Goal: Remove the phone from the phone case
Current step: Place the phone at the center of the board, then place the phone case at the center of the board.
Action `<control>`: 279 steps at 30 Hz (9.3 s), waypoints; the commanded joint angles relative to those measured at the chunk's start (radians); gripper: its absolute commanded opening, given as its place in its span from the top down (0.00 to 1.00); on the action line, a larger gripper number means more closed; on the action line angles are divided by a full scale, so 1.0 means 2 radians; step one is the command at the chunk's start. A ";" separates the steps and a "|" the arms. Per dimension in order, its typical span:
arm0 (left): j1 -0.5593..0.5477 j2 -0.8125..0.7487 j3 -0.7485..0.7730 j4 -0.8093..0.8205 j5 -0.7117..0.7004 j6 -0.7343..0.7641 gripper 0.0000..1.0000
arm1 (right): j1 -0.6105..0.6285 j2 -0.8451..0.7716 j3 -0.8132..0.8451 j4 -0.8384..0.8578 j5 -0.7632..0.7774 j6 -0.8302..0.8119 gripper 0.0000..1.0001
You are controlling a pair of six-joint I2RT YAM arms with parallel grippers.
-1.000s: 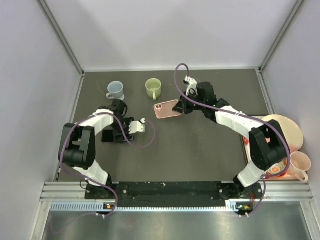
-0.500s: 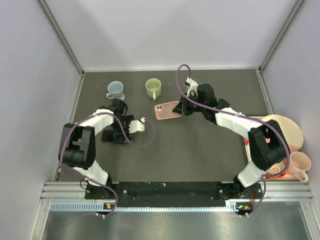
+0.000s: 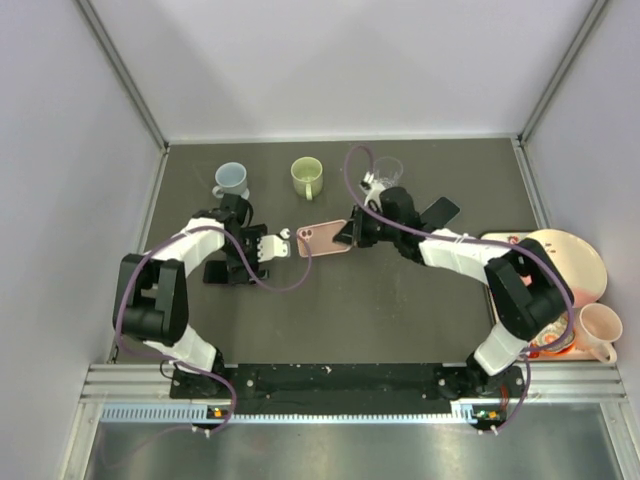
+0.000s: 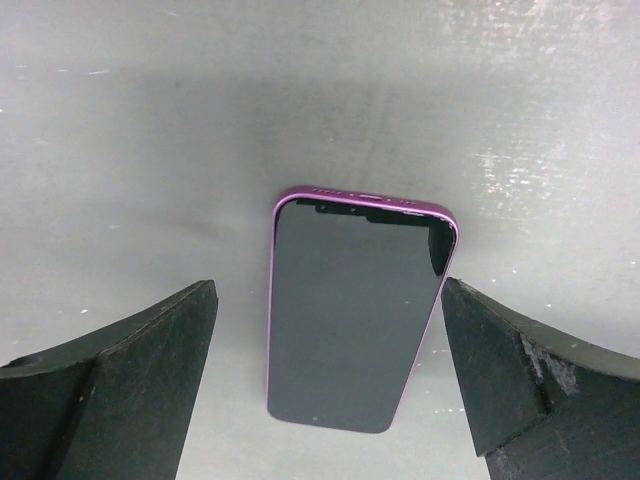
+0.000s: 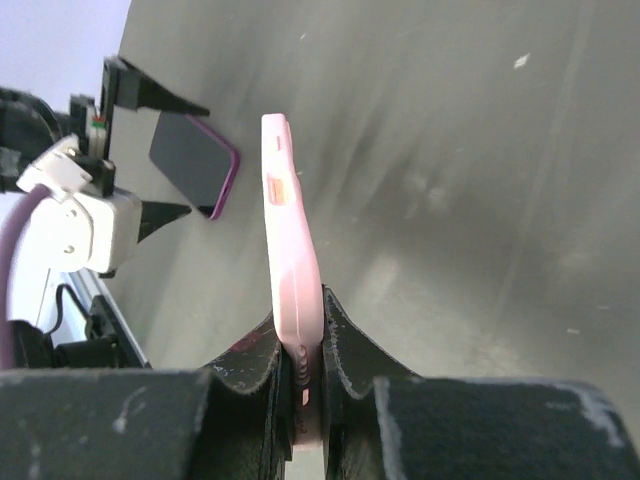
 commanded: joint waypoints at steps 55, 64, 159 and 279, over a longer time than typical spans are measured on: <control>-0.027 0.001 -0.028 0.078 -0.024 -0.038 0.01 | 0.050 0.056 0.014 0.016 0.029 0.025 1.00; -0.027 0.004 -0.029 0.088 -0.026 -0.041 0.01 | 0.062 0.055 0.013 0.018 0.005 0.049 1.00; -0.133 0.059 0.027 0.196 -0.093 -0.207 0.01 | 0.084 0.111 0.036 -0.043 0.059 0.043 0.70; -0.133 0.044 0.025 0.177 -0.137 -0.242 0.01 | 0.028 0.142 0.134 -0.085 0.041 -0.093 0.42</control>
